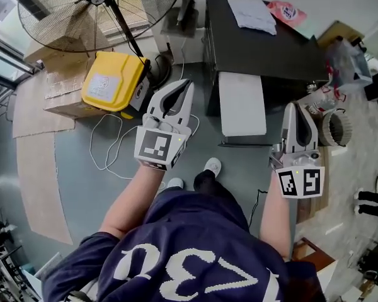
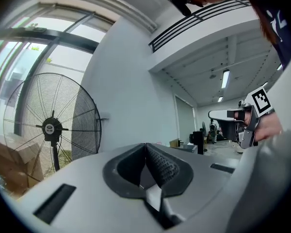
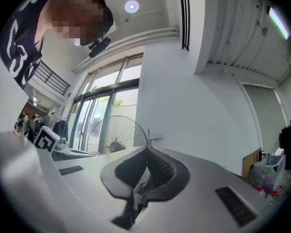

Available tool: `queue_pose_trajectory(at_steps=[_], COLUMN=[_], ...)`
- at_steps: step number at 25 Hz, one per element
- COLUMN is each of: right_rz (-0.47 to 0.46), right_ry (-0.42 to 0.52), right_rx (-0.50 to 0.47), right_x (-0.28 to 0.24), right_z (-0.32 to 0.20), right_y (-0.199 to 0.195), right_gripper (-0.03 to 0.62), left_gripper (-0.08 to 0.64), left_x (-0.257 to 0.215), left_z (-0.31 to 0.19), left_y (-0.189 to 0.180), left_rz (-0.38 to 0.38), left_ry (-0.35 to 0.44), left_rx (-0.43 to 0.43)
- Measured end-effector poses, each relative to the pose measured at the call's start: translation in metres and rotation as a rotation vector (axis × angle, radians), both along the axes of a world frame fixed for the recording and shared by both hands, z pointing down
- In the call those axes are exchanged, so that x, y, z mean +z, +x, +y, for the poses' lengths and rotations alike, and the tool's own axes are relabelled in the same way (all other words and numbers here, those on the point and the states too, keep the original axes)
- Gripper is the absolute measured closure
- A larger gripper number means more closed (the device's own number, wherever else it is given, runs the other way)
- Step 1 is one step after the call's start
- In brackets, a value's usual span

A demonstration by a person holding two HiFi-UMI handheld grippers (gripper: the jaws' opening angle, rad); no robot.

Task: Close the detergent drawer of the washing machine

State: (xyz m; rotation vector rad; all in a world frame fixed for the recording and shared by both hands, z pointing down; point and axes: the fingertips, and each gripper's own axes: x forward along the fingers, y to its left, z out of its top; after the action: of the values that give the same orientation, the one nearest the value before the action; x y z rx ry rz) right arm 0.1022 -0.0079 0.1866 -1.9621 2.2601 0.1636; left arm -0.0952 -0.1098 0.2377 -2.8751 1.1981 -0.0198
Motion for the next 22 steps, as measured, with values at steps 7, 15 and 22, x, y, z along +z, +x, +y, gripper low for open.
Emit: queue_pose_trajectory(at_steps=[7, 15, 22], right_rz=[-0.024, -0.047, -0.038], right_ry=[-0.024, -0.067, -0.215], right_rx=[-0.085, -0.114, -0.073], right_x=[0.017, 0.046, 0.110], right_z=[-0.055, -0.080, -0.071], right_y=[0.063, 0.100, 0.125], right_gripper=[0.577, 0.577, 0.577], left_gripper=[0.540, 0.540, 0.540], left_x=[0.021, 0.043, 0.100], left_z=[-0.034, -0.043, -0.026], left_y=[0.051, 0.085, 0.109], left_rz=[-0.028, -0.052, -0.077], left_ry=[-0.023, -0.052, -0.110], left_rx=[-0.064, -0.072, 0.031])
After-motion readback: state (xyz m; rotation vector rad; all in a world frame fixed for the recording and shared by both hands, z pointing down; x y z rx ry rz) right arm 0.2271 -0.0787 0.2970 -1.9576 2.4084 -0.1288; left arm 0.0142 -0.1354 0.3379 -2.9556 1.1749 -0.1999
